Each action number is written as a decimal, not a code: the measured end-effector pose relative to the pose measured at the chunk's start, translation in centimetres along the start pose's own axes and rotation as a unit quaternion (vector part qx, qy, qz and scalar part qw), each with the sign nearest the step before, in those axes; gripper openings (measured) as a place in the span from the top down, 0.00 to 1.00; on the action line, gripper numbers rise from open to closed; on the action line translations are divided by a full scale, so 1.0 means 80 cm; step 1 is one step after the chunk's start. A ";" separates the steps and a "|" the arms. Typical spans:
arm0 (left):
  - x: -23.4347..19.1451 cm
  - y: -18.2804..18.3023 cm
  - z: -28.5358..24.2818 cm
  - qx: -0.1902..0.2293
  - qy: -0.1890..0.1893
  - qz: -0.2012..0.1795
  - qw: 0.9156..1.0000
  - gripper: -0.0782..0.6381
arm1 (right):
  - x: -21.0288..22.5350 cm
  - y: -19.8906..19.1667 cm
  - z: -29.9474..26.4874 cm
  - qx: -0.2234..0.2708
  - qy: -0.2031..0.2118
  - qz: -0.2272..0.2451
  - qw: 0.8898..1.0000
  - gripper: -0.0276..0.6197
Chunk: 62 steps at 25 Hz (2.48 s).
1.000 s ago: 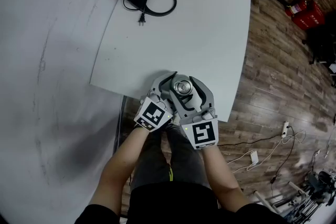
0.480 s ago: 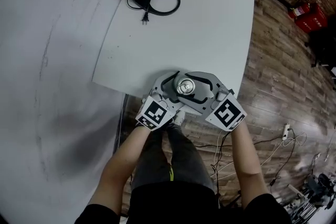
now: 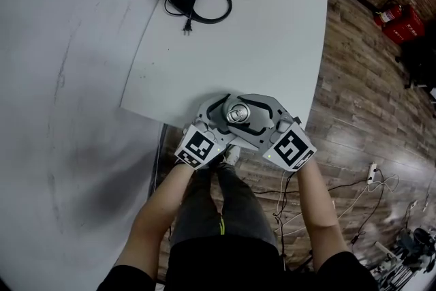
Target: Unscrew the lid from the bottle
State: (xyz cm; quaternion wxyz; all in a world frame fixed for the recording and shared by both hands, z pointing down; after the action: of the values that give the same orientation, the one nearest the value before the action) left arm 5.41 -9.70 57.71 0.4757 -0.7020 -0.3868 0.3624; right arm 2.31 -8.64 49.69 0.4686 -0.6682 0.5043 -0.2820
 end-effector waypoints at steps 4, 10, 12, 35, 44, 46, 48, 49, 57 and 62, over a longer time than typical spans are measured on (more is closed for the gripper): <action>0.000 -0.001 0.000 -0.002 -0.003 0.000 1.000 0.35 | 0.001 0.006 0.005 0.007 -0.017 -0.009 1.000 0.54; 0.001 -0.003 -0.002 -0.010 -0.006 -0.004 1.000 0.35 | 0.007 0.015 0.018 0.004 -0.045 -0.008 0.999 0.54; 0.001 -0.001 -0.002 -0.007 -0.007 -0.008 1.000 0.35 | 0.008 0.019 0.022 0.006 -0.055 -0.010 0.998 0.54; 0.010 0.035 0.070 -0.002 -0.014 0.010 1.000 0.34 | 0.016 0.066 0.082 0.008 -0.211 -0.063 0.975 0.55; -0.014 0.078 0.123 0.027 0.057 0.034 0.997 0.34 | 0.010 0.107 0.100 0.024 -0.231 -0.064 0.971 0.55; -0.015 0.092 0.131 0.034 0.061 0.033 0.997 0.34 | 0.011 0.113 0.106 0.023 -0.238 -0.053 0.969 0.55; -0.017 0.108 0.140 0.042 0.061 0.028 0.997 0.40 | 0.015 0.118 0.109 0.011 -0.249 -0.029 0.968 0.55; -0.018 0.115 0.145 0.045 0.060 0.026 0.997 0.56 | 0.016 0.121 0.109 0.007 -0.252 -0.019 0.968 0.55; -0.035 0.182 0.181 0.080 0.114 0.016 0.990 0.85 | 0.041 0.140 0.134 0.010 -0.291 -0.034 0.956 0.55; -0.052 0.215 0.235 0.090 0.187 -0.003 0.978 0.86 | 0.065 0.149 0.157 0.022 -0.315 -0.055 0.947 0.55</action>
State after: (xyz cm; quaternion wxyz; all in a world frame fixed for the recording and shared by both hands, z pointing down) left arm -9.49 -10.37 36.64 0.6014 -0.7109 -0.2589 0.2568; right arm 9.82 -9.87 33.33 0.6017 -0.7393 0.2874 -0.0936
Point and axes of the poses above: the fingertips, and each gripper's own axes: z backward along the fingers, x to its right, y out of its top, the point moved 1 cm from there along z, backward along the fingers, and after that the axes turned 9 degrees about -y, right-handed, at the moved point
